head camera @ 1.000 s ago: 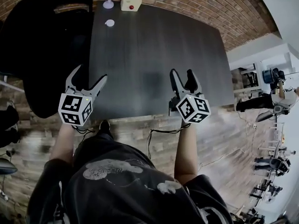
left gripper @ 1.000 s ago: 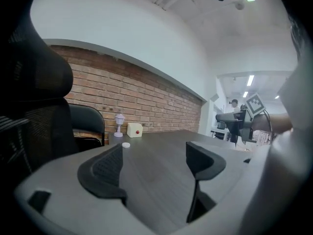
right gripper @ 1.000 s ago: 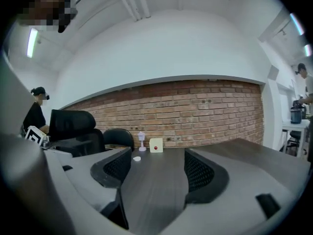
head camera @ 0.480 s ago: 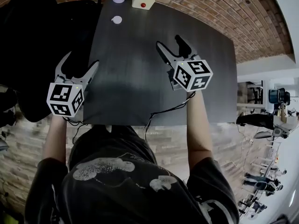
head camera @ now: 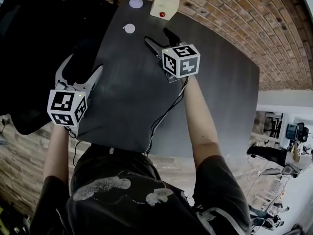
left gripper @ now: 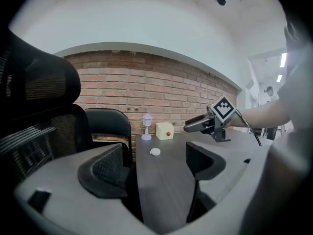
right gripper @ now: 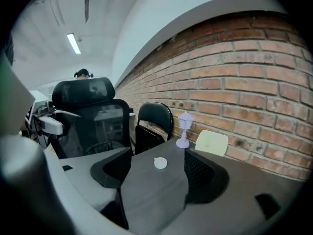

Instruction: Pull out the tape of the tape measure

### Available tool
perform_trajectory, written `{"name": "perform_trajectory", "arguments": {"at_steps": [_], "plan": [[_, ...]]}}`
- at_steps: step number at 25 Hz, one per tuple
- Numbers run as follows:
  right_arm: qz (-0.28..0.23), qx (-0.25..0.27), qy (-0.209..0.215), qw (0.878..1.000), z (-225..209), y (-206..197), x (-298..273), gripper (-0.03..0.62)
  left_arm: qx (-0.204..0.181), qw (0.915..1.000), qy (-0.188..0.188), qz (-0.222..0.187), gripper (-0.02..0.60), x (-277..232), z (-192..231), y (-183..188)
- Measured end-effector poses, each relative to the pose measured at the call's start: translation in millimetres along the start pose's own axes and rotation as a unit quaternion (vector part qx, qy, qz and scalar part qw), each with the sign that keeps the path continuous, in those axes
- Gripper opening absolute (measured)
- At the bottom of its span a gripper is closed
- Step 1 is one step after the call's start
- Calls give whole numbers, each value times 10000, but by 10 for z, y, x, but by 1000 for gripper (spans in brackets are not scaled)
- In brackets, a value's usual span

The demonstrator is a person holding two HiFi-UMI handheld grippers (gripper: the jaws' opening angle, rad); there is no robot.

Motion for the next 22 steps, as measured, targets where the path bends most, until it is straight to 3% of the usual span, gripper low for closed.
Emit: {"name": "perform_trajectory", "arguments": {"at_steps": [5, 13, 19, 22], "plan": [[260, 258, 225, 9991, 113, -181, -628, 325, 41, 9998, 134, 125, 397, -206, 169, -17], [280, 867, 200, 9956, 236, -529, -1469, 325, 277, 9986, 288, 341, 397, -513, 394, -223], [779, 1033, 562, 9900, 320, -756, -1874, 325, 323, 9980, 282, 457, 397, -658, 471, -320], [1006, 1369, 739, 9827, 391, -853, -1977, 325, 388, 9978, 271, 471, 397, -700, 507, -372]]}}
Point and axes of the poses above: the fingertips, and each gripper's own axes: x backward along the fingers, z to its left, y out of its top, the point moved 3 cm from there along x, backward along the fingers, and after that the axes turned 15 degrees about -y, right-handed, at the moved point
